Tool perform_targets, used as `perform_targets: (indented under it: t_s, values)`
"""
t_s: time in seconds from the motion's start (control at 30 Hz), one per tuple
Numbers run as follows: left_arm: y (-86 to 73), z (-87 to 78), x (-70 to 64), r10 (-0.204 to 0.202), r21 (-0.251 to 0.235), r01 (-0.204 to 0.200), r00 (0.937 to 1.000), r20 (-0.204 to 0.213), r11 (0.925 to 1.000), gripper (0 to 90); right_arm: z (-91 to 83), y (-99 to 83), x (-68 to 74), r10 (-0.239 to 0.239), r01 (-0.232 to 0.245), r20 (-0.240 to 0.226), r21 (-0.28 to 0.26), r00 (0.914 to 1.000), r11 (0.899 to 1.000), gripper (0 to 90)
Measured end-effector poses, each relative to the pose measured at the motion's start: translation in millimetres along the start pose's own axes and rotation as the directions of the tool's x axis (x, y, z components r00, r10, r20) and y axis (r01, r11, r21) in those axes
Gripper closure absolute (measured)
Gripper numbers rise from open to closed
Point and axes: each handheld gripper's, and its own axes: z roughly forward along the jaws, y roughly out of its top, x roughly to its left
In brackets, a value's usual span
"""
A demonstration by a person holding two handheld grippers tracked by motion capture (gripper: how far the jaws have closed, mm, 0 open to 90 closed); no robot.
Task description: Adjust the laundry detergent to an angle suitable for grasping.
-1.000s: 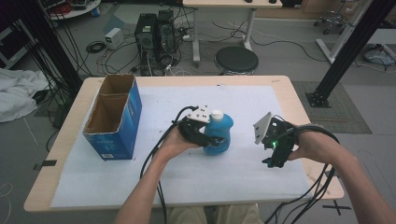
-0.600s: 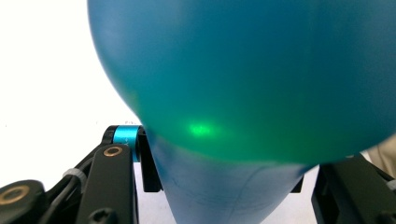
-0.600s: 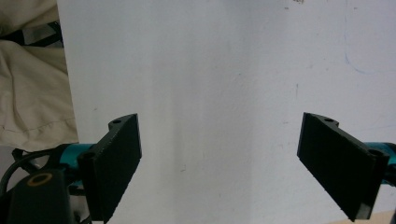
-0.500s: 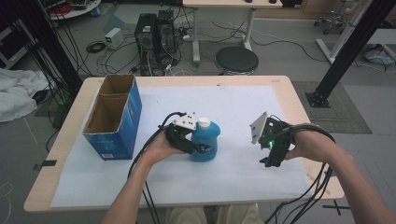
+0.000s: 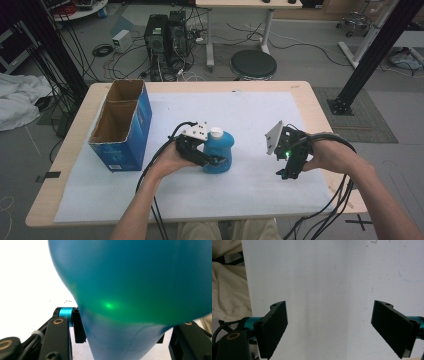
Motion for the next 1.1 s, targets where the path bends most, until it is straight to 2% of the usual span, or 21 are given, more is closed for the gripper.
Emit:
perform_targets:
  t_s: [0.13, 0.27, 0.5, 0.77, 0.93, 1.0, 1.1]
  values:
    - [0.1, 2.9, -0.4, -0.014, 0.015, 0.014, 0.9999, -0.006, 0.9998, 42.5, 0.2, 0.0, 0.4, 0.013, -0.013, 0.002, -0.002, 0.9999, 1.000, 12.8]
    - [-0.2, 5.9, -0.1, -0.027, 0.025, 0.027, 0.9996, 0.002, 0.9993, 39.2, 0.0, 0.1, 0.6, -0.006, 0.006, 0.001, 0.008, 1.0000, 1.000, 12.8]
    - [0.5, 6.6, -0.8, -0.025, 0.030, 0.024, 0.9996, 0.011, 0.9993, 36.6, 0.6, 0.3, 2.2, 0.012, -0.012, 0.002, 0.004, 0.9999, 1.000, 12.8]
    - [-1.1, -0.7, -3.8, -0.047, 0.040, 0.047, 0.9989, 0.007, 0.9981, 33.3, 0.4, 0.9, 1.6, 0.000, 0.000, 0.001, 0.012, 1.0000, 1.000, 12.8]
    - [-1.1, -7.4, -6.3, -0.047, 0.084, 0.047, 0.9989, -0.008, 0.9954, 30.4, 0.5, 1.3, 1.7, -0.003, 0.003, 0.002, 0.013, 1.0000, 1.000, 12.8]
    - [-1.2, -11.0, -7.2, -0.051, 0.088, 0.052, 0.9986, -0.016, 0.9947, 30.2, 0.8, 1.5, 2.3, 0.008, -0.008, 0.002, 0.014, 1.0000, 1.000, 12.8]
    - [-0.9, -16.0, -8.2, -0.055, 0.088, 0.057, 0.9982, -0.023, 0.9945, 27.9, 1.1, 2.2, 2.2, -0.001, 0.001, 0.000, 0.017, 1.0000, 1.000, 12.8]
